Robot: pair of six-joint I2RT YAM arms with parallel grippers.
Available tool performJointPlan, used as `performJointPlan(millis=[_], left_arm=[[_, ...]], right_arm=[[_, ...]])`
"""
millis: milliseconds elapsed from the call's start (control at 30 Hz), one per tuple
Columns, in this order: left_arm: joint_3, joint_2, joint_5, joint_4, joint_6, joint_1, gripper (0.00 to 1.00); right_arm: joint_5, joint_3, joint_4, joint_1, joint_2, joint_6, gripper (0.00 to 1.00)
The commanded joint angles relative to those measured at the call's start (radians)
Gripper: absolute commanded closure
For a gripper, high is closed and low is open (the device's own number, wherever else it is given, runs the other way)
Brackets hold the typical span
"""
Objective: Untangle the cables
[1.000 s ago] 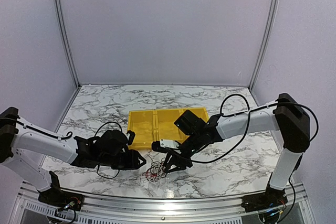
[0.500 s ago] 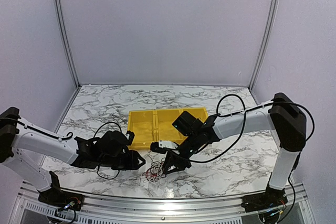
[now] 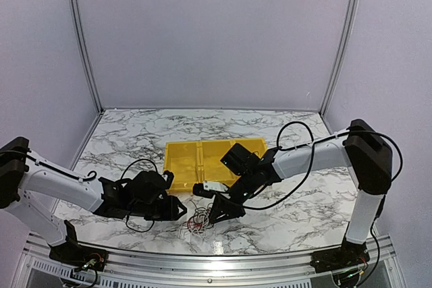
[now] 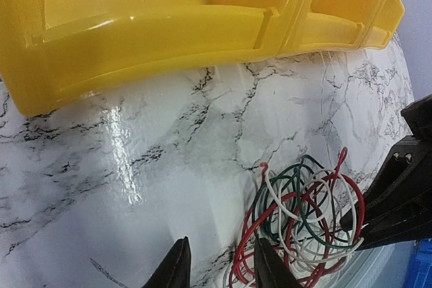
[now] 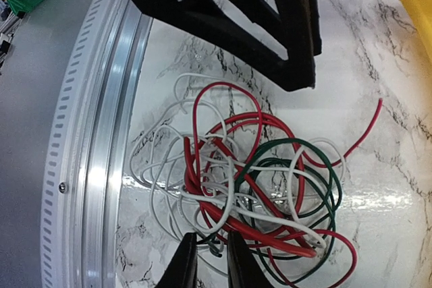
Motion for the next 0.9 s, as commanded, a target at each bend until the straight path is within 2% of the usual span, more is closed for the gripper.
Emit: performJointPlan(millis=[0,267,400,700,867], left_arm=[[-0.006,0.011,-0.019,0.013,0.009,-0.006,0.66],[-0.009,0.004,-0.034,0.011,0.009,-0.015,0.66],[-0.016,-0.034,-0.061,0.009,0.038,-0.038,0.66],[-0.027,-0.148,-0.206,0.051,0.191,-0.194,0.62],[-0.016,-0.121,-0.175,0.122,0.219,-0.221,0.6]], right_arm=[[-0.024,0.035,0.003,0.008,0.018,0.006,0.83],[-0.04,0.037,0.003,0.008,-0.005,0.002,1.0],[-0.039,0.037,-0.006,0.007,-0.028,-0.011,1.0],[-0.052,0.04,-0.02,0.002,-0.062,-0.017,1.0],[-0.069,0.042,-0.055,-0.03,-0.085,-0.005,1.0]])
